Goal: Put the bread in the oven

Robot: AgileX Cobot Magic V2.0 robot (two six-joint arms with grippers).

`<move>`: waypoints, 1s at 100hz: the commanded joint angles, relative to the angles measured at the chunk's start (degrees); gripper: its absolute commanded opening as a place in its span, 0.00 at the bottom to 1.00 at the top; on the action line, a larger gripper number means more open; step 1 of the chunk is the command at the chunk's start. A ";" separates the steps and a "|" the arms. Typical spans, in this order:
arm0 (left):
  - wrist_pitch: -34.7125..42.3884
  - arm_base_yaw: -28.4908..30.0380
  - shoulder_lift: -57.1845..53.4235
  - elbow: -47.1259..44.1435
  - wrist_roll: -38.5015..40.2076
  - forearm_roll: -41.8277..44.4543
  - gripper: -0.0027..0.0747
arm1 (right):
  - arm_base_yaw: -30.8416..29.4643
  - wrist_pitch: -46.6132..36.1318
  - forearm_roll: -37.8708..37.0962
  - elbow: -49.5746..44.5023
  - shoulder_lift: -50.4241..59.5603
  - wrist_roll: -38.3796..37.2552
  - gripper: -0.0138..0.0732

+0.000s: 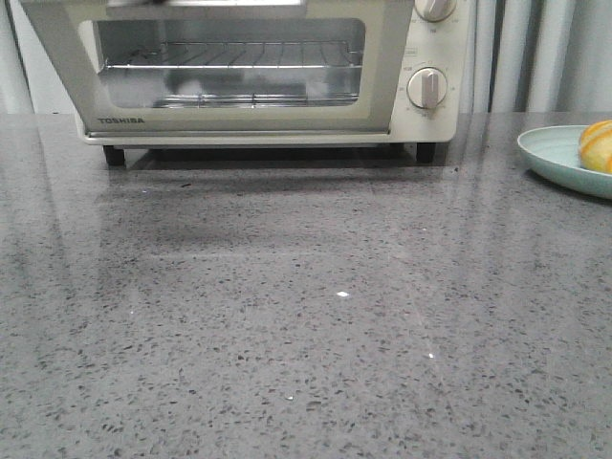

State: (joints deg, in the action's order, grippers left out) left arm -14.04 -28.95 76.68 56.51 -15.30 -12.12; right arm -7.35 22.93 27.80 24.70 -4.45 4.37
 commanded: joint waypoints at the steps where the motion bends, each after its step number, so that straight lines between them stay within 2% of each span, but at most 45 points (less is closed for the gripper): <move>1: -6.23 0.56 1.60 -3.07 0.53 -0.26 0.01 | -0.26 -4.54 0.01 3.60 -2.14 0.40 0.10; 26: -6.49 0.44 1.60 -6.04 0.53 -2.14 0.01 | -0.26 -5.26 0.01 8.31 -5.32 0.40 0.10; 60: -7.52 -0.61 0.38 -8.40 0.53 -2.98 0.01 | -0.26 -2.24 0.01 11.89 -8.35 0.49 0.10; 72: -7.63 -0.61 -3.14 -8.40 0.53 -3.29 0.01 | -0.26 2.46 0.01 15.37 -15.44 1.14 0.10; 84: -7.75 -0.61 -9.83 -8.40 0.53 -3.51 0.01 | -0.26 7.92 0.01 21.00 -26.15 6.15 0.11; 95: -8.50 -0.61 -16.77 -8.40 0.53 -3.78 0.01 | -0.26 11.98 -3.33 26.86 -35.75 6.15 0.12; 100: -9.05 -0.61 -20.23 -8.40 0.53 -3.90 0.01 | -0.26 13.46 -5.47 29.18 -40.07 6.15 0.16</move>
State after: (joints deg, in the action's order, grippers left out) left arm -25.47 -29.25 62.70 46.44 -15.20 -14.81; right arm -7.35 37.01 25.11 48.90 -37.52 9.43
